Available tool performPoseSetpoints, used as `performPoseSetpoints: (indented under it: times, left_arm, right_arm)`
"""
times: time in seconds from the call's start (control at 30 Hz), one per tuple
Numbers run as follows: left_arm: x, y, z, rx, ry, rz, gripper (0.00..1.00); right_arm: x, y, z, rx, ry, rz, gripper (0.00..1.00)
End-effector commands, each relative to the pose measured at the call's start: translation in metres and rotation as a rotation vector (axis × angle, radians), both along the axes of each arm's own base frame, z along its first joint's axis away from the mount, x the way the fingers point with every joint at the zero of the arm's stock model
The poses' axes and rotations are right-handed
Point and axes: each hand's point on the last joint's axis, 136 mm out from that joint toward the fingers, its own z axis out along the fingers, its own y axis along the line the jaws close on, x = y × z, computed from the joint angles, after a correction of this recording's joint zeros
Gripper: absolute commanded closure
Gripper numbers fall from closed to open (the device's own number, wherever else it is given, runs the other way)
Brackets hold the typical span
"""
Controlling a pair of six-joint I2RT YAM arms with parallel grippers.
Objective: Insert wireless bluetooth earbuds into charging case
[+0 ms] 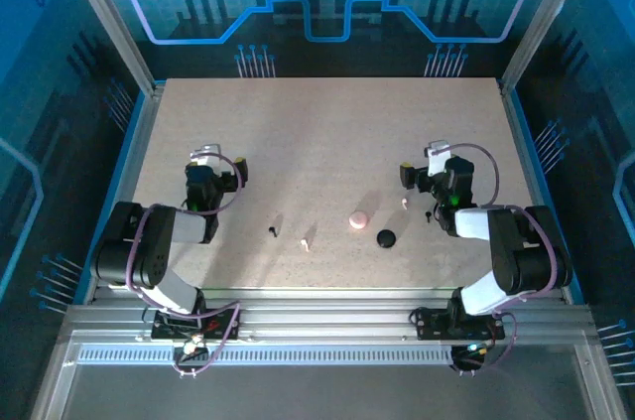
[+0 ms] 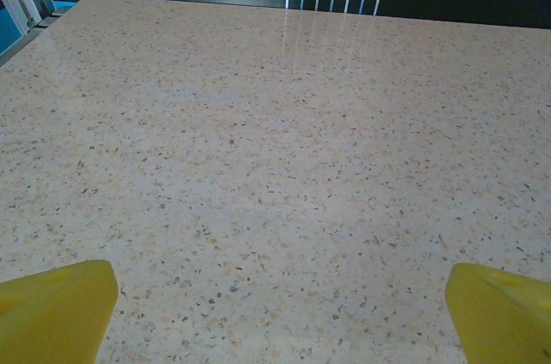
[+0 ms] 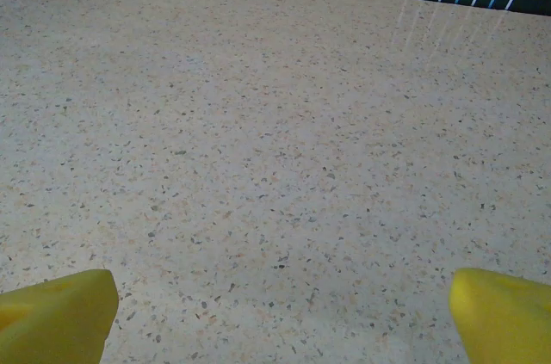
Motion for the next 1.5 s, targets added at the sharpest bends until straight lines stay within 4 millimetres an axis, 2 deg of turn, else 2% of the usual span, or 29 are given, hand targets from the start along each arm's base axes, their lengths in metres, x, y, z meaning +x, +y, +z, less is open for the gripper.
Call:
performPoseSetpoints:
  times: [0.0,1.17,1.27,1.37,1.47]
  left_arm:
    - [-0.003,0.000,0.003,0.010,-0.003,-0.022,0.01]
    - [-0.003,-0.001,0.003,0.011,-0.004,-0.023,0.01]
    - [-0.005,-0.002,0.007,0.013,-0.013,-0.031,0.01]
    - [-0.005,-0.003,0.018,0.025,-0.002,-0.023,0.01]
    - [-0.003,-0.011,0.035,0.068,0.028,-0.036,0.01]
  right_arm:
    - [-0.004,-0.002,0.001,0.006,0.003,-0.016,0.00]
    - [-0.004,-0.002,0.002,0.007,-0.001,-0.013,0.00]
    - [-0.001,0.002,0.011,0.003,0.026,0.009,0.00]
    - [0.001,0.002,0.029,-0.008,0.062,0.000,0.00]
    - [-0.007,0.006,0.046,0.000,0.134,0.002,0.00]
